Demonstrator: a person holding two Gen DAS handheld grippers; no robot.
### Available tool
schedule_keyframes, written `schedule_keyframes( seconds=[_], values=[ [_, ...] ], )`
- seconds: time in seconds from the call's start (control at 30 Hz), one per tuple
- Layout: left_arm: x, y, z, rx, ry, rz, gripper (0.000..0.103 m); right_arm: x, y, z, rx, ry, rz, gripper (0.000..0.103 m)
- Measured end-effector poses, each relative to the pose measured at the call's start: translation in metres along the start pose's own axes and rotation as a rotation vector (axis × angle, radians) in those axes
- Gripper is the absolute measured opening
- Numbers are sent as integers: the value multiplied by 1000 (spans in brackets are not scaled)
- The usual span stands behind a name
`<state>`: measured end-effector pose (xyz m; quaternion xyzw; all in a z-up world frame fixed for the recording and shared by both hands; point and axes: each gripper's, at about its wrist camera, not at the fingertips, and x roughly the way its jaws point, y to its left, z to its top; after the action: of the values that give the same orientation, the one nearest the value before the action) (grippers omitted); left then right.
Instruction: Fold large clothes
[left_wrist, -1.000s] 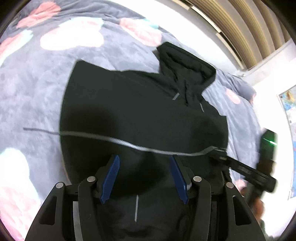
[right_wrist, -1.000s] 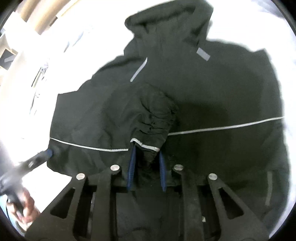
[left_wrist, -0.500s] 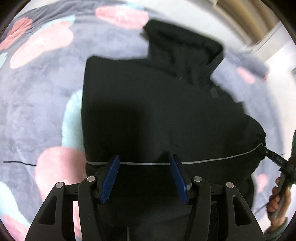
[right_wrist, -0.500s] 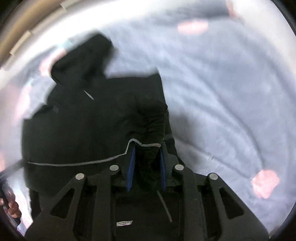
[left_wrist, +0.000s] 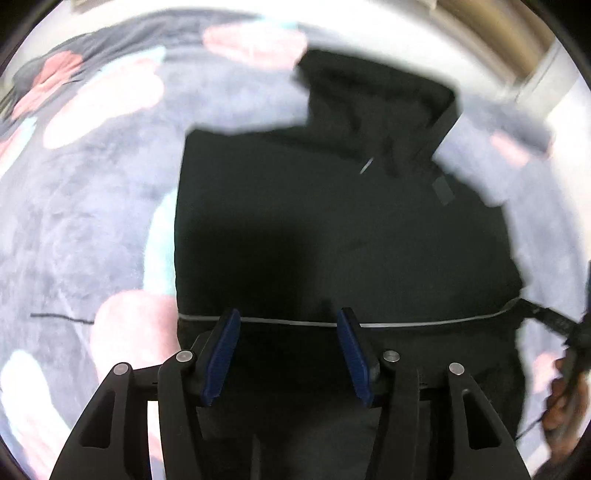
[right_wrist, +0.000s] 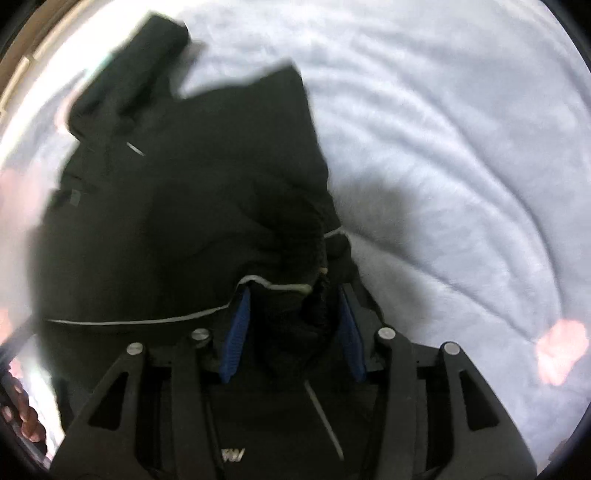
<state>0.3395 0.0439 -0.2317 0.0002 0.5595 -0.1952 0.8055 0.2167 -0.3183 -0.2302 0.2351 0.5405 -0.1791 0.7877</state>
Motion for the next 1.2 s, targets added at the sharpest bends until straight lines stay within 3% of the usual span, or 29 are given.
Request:
schedule_keyframes(
  seconds=[0.1,0.17,0.27,0.37,0.43,0.63,0.77,0.83,0.93,1.0,1.03,1.1,1.2],
  values=[
    [-14,-4,-1,-25,-21,-45,57,-27,25,8,-58,-81,37,47],
    [-3,-8,0,-18,-9,-10,57,-18,48,12,-117,-65,59,47],
    [30,-6,2,-47,47,31,56,16,74,16,-201,-33,15,45],
    [66,-4,6,-85,96,81,56,63,82,20,-207,69,-16,40],
    [74,-5,8,-75,98,101,57,82,73,22,-184,104,14,40],
    [83,-28,8,12,75,201,62,88,80,18,-265,112,-15,40],
    [57,-33,3,33,64,189,62,52,77,11,-264,100,-5,38],
    [31,-31,-8,23,36,149,62,23,76,-4,-273,52,13,40],
    [0,-23,-29,-7,4,133,62,10,76,-37,-283,59,-22,41],
    [6,-15,-42,-8,55,185,62,25,72,-52,-282,110,-70,40],
    [21,-7,-46,-15,119,214,62,38,67,-56,-269,142,-72,40],
    [43,15,-51,-77,200,173,72,64,58,-59,-254,212,-66,40],
    [38,31,-50,-161,187,110,73,63,57,-53,-219,248,-62,40]
  ],
)
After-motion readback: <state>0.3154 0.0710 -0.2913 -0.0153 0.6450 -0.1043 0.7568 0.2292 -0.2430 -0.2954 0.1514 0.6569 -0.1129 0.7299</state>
